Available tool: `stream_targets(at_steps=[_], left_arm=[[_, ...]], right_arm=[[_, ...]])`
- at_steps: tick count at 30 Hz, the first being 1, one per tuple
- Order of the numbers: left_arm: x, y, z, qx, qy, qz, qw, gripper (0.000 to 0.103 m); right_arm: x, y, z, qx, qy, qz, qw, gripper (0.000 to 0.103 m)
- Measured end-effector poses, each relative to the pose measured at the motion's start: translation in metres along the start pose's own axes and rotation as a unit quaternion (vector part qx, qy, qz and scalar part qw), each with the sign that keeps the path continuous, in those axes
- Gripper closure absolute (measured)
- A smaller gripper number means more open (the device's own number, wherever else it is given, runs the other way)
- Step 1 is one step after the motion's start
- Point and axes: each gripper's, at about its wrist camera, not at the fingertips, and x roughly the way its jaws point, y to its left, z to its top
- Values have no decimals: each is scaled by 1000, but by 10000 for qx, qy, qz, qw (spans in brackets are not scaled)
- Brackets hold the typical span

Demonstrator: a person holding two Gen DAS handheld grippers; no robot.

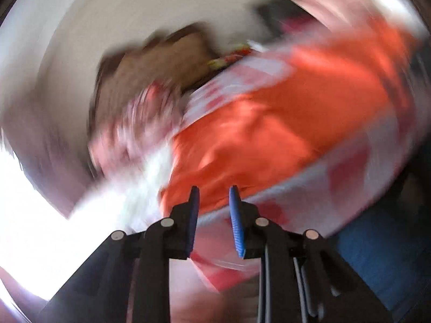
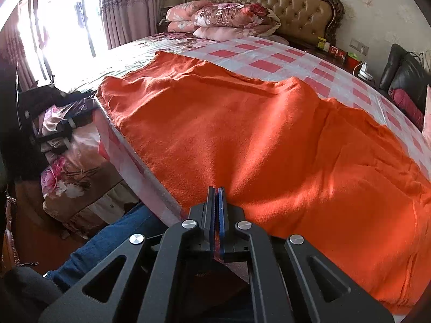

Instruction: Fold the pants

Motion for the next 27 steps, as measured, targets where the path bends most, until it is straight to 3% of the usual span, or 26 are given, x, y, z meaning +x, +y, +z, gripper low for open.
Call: stream_targets(at_steps=[1,2,4,7,10,12,13,17,20,22,23,25,27], left_arm=[[3,28,-4,-846,22,-181,9963,79],[9,59,-13,-1814,21,-499,9821,80],[22,99,-27,-2895,-55,-956,9524,83],[38,111,-32,-3070,5,-1313,9426,83],[49,109,-32,-2943,102,-1386,9456,83],[57,108,-27,-2858,202,-1637,9440,84],[59,107,-26,-2798,299,-1638,9455,98],[46,110,-24,-2889,170,-1653,9428,100],[45,109,-27,-2887,386,-1614,9429,100],[52,105,-32,-2870,565,-1489,9446,91],[50,107,-33,-2942,570,-1460,9428,75],[42,115,-39,-3271,540,-1517,9312,64],[41,120,-47,-3605,657,-1680,9151,64]], right_arm=[[0,0,0,2,4,-6,10000,99],[1,0,0,1,2,-10,10000,99],[0,0,0,7,1,-10,10000,96],[0,-1,1,46,-4,-12,10000,93],[0,-2,0,74,-7,-13,10000,92],[1,-3,0,87,-12,-9,10000,92],[1,-3,0,86,-13,-14,10000,92],[1,-5,-1,119,-26,-33,9999,90],[0,-6,-1,164,-20,-87,9998,86],[0,-6,0,185,2,-157,9997,78],[-1,-7,2,205,46,-251,9995,73],[-6,-13,5,317,86,-211,9992,50],[-18,-27,18,592,-100,-59,9982,39]])
